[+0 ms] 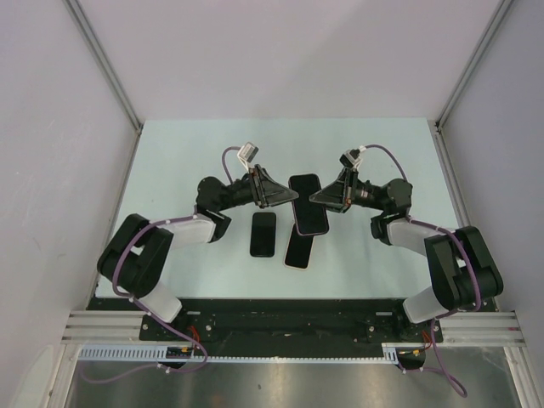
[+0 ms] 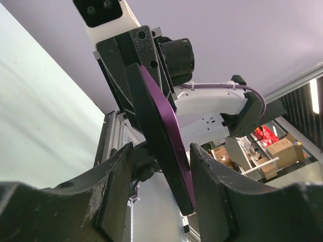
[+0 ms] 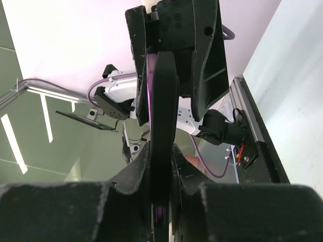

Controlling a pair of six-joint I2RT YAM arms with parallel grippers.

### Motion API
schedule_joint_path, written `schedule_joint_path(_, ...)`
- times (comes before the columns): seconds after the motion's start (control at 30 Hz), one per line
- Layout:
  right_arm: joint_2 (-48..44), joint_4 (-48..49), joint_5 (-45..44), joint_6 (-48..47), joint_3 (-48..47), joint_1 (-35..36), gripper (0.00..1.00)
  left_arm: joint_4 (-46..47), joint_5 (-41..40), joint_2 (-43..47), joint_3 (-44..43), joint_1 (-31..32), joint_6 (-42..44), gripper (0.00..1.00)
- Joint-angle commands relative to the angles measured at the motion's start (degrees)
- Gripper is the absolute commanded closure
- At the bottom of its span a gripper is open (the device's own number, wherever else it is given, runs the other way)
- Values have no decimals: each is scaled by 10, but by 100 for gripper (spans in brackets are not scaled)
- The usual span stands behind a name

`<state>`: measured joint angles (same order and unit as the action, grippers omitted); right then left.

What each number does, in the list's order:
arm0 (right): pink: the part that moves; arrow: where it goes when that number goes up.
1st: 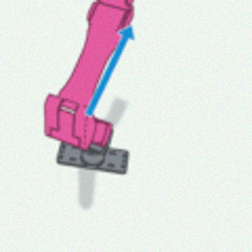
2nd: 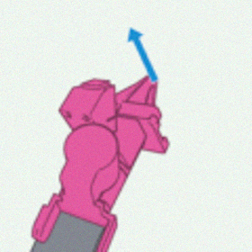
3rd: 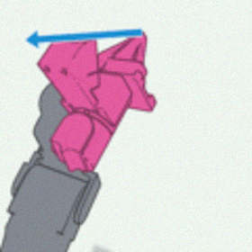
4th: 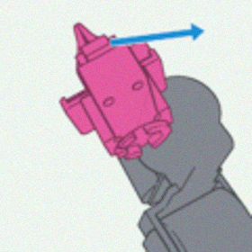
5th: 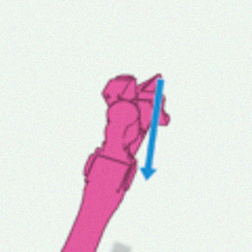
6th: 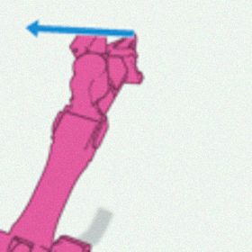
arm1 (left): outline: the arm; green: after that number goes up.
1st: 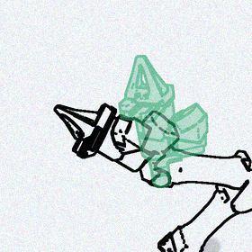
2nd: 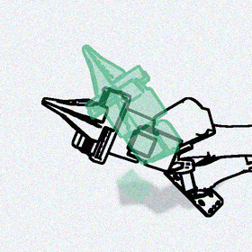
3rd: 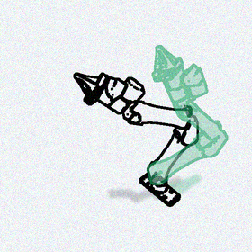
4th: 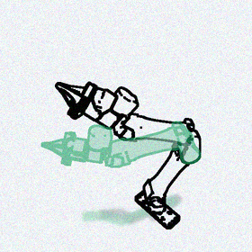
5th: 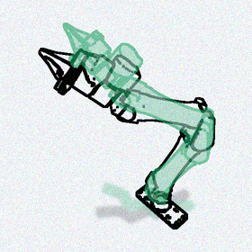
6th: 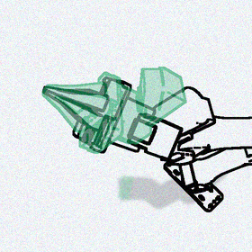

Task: Put the phone into the phone case

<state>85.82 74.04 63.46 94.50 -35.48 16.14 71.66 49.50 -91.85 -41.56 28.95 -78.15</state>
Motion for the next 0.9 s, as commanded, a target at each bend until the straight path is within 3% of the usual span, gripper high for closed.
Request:
schedule_joint_path(0.0,-18,175,-10,15,-27,6,89,139,10,-3,3,-6,-31,48)
schedule_joint_path(0.07,-19,175,-10,16,-27,7,89,140,11,-10,0,-7,-34,51)
schedule_joint_path(0.13,-19,175,-10,18,-27,8,87,144,18,-18,-8,-8,-34,78)
schedule_joint_path(0.2,-16,175,-8,20,-27,8,75,143,19,-23,-9,-8,-34,100)
schedule_joint_path(0.23,-15,175,-7,22,-28,9,68,143,18,-25,-9,-8,-35,100)
schedule_joint_path(0.27,-14,175,-9,22,-28,8,55,143,17,-29,-8,-8,-35,100)
schedule_joint_path(0.3,-14,175,-12,22,-29,8,50,142,16,-32,-8,-7,-35,100)
schedule_joint_path(0.37,-10,175,-14,18,-33,8,44,127,15,-39,-7,-7,-31,100)
schedule_joint_path(0.43,-2,174,-20,17,-34,7,43,121,11,-41,-3,-7,-30,100)
schedule_joint_path(0.63,26,174,-14,1,-34,6,61,90,13,-36,7,-7,-14,100)
schedule_joint_path(0.7,30,173,-11,-8,-34,6,72,55,12,-26,8,-7,17,100)
schedule_joint_path(0.73,32,173,-12,-10,-34,4,81,12,10,-12,7,-7,30,100)
schedule_joint_path(0.83,31,172,-11,-14,-33,-1,94,-90,-4,26,2,-7,98,99)
schedule_joint_path(0.87,30,172,-10,-13,-33,-1,96,-117,-9,38,1,-7,133,93)
